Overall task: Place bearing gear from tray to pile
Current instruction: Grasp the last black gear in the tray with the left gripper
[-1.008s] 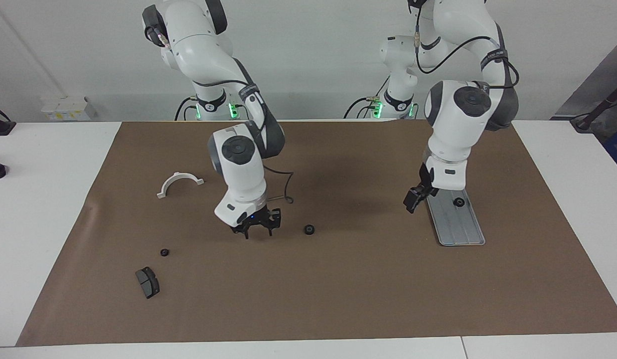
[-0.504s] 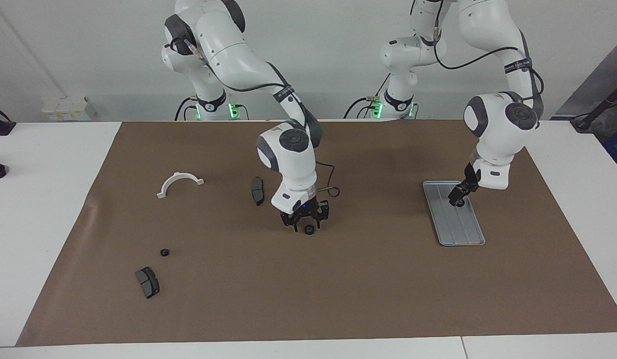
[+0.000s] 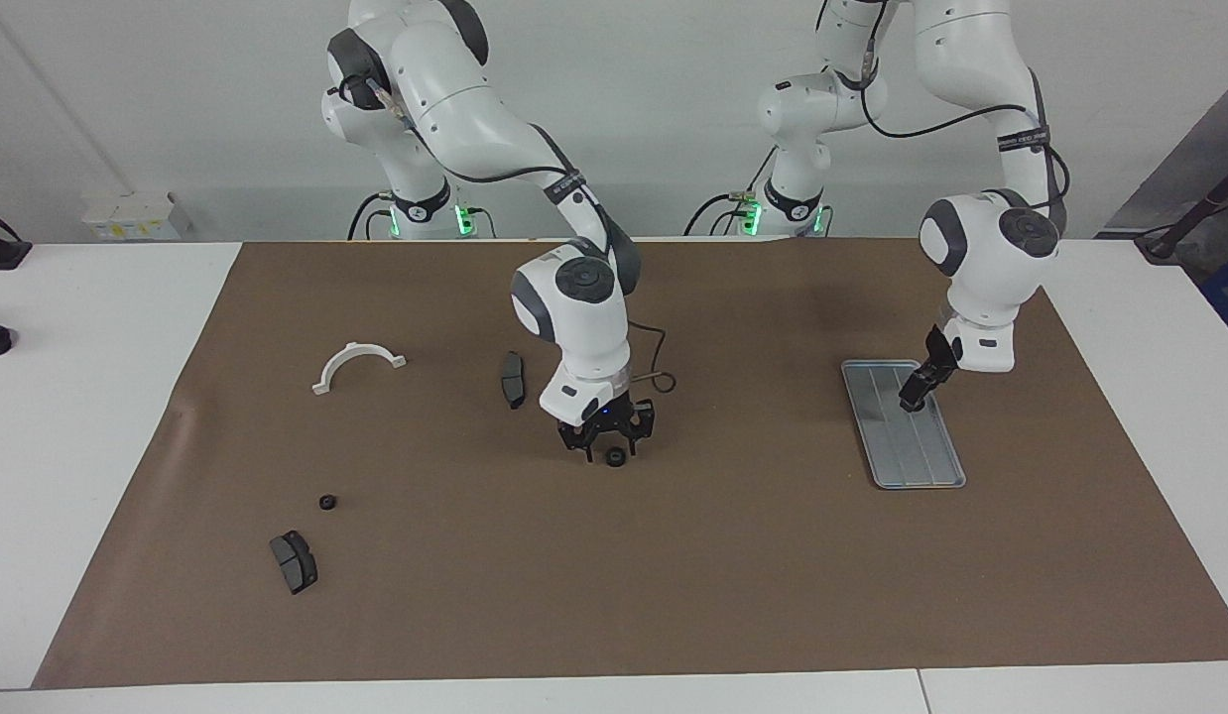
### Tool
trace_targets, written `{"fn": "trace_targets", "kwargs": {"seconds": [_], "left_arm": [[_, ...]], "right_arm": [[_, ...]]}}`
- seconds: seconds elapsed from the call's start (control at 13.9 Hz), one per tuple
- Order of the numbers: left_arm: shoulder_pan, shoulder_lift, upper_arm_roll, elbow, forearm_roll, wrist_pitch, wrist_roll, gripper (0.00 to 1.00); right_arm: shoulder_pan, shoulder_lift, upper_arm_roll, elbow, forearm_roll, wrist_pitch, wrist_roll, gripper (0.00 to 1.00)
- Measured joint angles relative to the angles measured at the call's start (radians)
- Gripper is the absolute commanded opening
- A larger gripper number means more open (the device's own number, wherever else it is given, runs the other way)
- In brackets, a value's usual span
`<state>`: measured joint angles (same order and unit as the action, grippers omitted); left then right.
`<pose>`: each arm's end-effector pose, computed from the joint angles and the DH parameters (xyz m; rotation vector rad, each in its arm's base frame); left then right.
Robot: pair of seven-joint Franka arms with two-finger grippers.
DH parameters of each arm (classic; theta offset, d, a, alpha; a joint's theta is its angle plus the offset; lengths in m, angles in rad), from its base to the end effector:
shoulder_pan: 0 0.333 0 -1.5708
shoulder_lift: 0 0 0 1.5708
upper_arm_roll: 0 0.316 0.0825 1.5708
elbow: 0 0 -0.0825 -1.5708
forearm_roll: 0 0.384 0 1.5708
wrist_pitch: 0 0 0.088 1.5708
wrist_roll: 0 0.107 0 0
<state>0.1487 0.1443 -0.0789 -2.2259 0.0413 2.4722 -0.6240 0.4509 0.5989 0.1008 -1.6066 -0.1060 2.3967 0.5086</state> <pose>0.5510 0.0387 0.3188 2.9541 1.0186 0.1611 0.6116 0.3631 0.2996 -3.0484 -0.1389 -0.2764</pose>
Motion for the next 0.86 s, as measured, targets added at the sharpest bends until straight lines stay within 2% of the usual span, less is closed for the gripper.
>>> {"fn": "trace_targets", "kwargs": {"seconds": [0.22,0.36,0.5,0.65,0.86], "left_arm": [[0.013,0.014,0.001,-0.006,0.000,0.007,-0.045,0.79],[0.015,0.015,0.001,-0.019,0.000,0.008,-0.079,0.68],[0.015,0.015,0.000,-0.024,0.000,0.010,-0.102,0.61],[0.015,0.015,0.000,-0.024,0.000,0.013,-0.107,0.50],[0.015,0.018,0.000,-0.027,0.000,0.018,-0.112,0.42]], "right_arm": [[0.000,0.000,0.000,-0.009,0.000,0.001,0.000,0.63],[0.000,0.000,0.000,-0.017,0.000,0.001,0.000,0.62],[0.000,0.001,0.000,-0.024,0.000,0.002,0.000,0.58],[0.000,0.001,0.000,-0.026,0.000,0.002,0.000,0.51],[0.000,-0.001,-0.003,-0.026,-0.002,0.002,0.000,0.35]]}}
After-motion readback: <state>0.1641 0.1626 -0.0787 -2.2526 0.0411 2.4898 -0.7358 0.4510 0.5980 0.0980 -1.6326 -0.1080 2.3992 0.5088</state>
